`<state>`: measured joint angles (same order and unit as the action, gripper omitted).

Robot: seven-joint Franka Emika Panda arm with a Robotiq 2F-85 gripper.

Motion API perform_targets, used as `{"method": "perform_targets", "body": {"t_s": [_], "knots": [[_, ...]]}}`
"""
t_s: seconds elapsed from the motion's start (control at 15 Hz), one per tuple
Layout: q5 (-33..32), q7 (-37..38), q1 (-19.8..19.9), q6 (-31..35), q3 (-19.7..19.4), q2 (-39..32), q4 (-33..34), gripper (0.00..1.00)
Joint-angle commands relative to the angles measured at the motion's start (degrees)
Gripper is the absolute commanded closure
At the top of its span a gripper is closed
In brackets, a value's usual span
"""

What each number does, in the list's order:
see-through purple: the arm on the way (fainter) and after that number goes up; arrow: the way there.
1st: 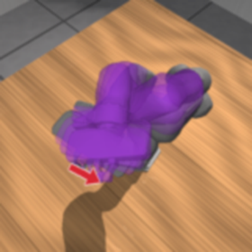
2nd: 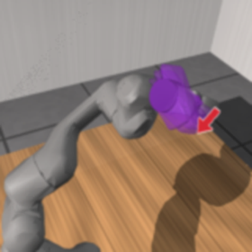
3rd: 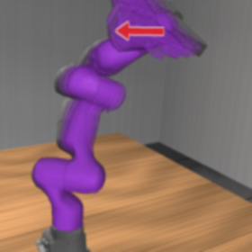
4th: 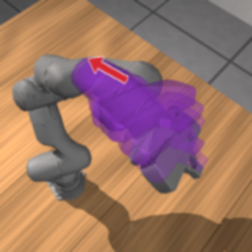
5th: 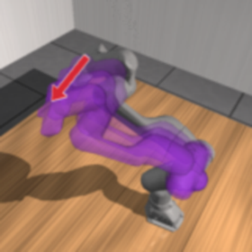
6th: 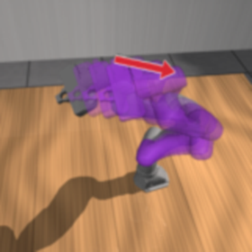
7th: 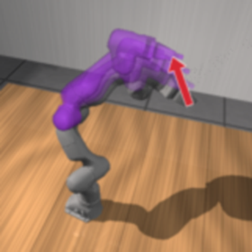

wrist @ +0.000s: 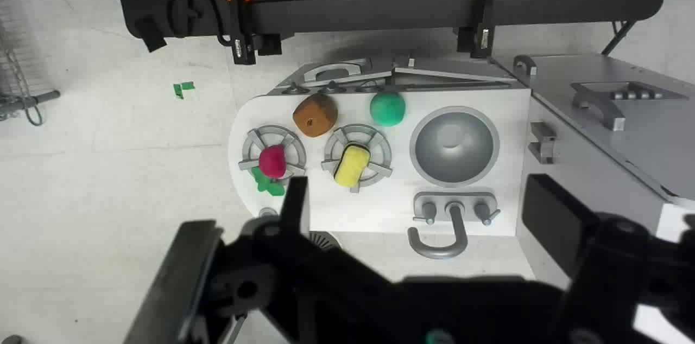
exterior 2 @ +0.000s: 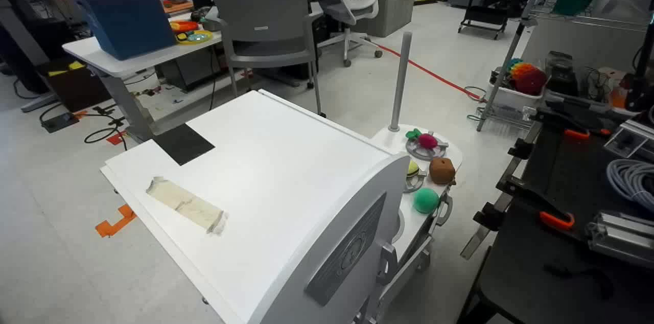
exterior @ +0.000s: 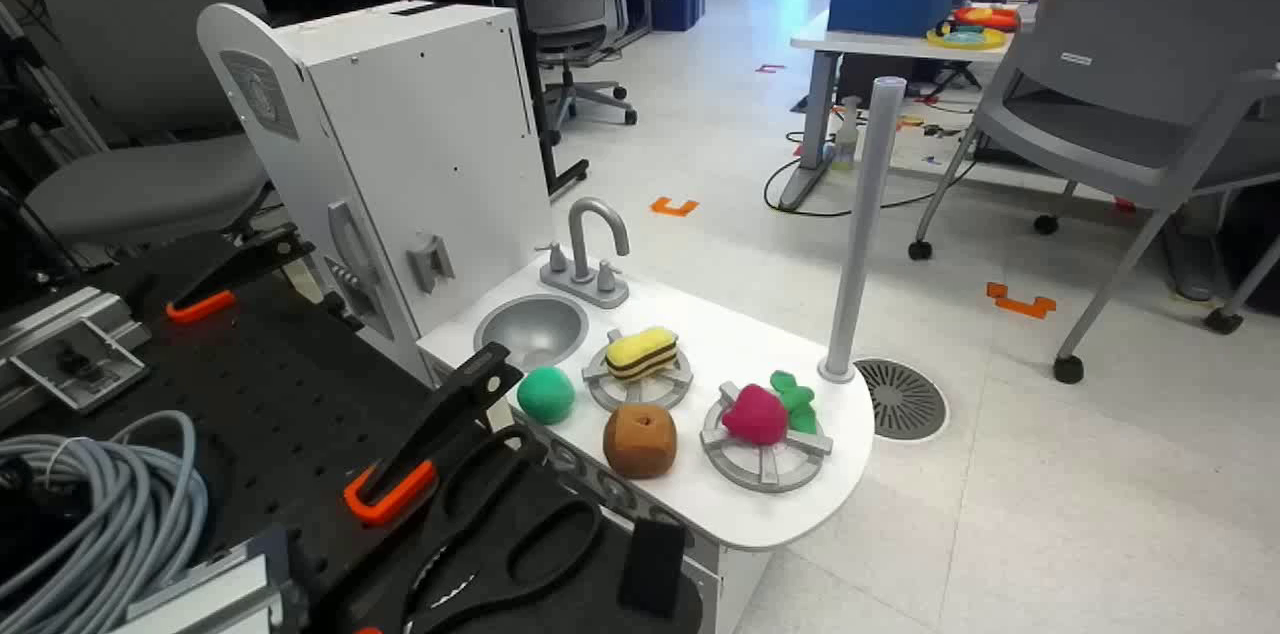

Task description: Move faucet of the sink slightly to the left.

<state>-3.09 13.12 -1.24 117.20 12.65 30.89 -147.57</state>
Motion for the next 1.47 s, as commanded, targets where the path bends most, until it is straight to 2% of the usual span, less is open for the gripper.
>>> {"method": "perform_targets", "body": {"t_s": [0.0,0.4,0.67,0.93,1.07,1.2,1.4], "knots": [[-0.6,0.5,-1.2,-0.1,-1.1,-0.1,0.1,0.0],[-1.2,0.8,-0.9,0.1,-0.8,-1.0,0.7,0.0],[-11.6,3.2,2.1,1.6,1.2,-12.2,7.1,0.0],[-21.0,4.2,2.6,1.7,-0.7,-26.3,16.1,0.0],[-21.5,2.9,1.8,2.1,-2.7,-33.6,21.7,0.0],[-19.1,1.2,1.0,2.6,-4.8,-41.1,27.6,0.0],[-15.0,0.2,0.8,6.9,-7.6,-52.2,34.6,0.0]]}}
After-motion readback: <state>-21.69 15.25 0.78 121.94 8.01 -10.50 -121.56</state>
